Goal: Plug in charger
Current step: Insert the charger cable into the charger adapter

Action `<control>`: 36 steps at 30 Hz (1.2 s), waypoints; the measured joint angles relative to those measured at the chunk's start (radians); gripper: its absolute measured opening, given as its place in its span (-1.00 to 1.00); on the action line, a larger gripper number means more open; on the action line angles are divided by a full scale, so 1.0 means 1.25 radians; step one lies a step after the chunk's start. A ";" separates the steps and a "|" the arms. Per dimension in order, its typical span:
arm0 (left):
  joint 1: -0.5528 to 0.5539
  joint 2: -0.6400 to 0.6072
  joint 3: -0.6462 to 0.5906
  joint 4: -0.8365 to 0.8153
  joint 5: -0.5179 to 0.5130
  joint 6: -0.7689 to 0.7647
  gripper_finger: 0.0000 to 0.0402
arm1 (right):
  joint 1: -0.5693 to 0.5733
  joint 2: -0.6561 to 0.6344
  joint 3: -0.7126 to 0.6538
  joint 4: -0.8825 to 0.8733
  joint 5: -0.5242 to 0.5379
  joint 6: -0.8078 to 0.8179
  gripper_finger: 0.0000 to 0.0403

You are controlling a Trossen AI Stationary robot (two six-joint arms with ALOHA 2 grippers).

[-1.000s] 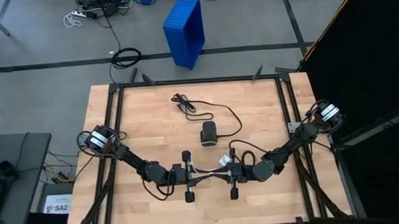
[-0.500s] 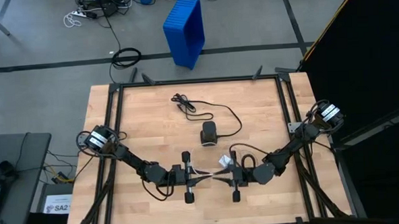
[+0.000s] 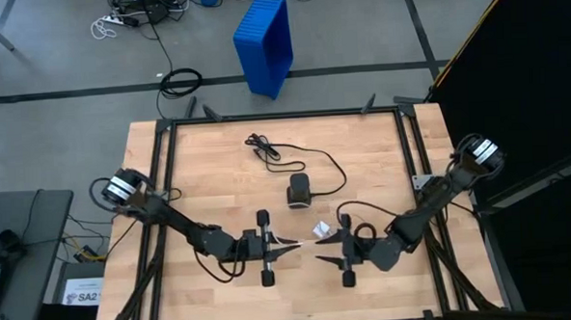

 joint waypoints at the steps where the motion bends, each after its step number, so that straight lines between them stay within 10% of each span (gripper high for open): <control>1: 0.003 0.000 0.000 -0.001 0.005 -0.011 -1.00 | -0.009 0.012 0.000 -0.008 -0.014 0.016 -0.28; 23: 0.016 0.004 0.000 -0.071 0.037 -0.079 -1.00 | -0.150 0.083 0.001 -0.353 -0.116 0.264 -0.47; 36: 0.016 0.004 0.000 -0.090 0.053 -0.085 -1.00 | -0.135 -0.029 0.000 -0.506 -0.149 0.132 -0.42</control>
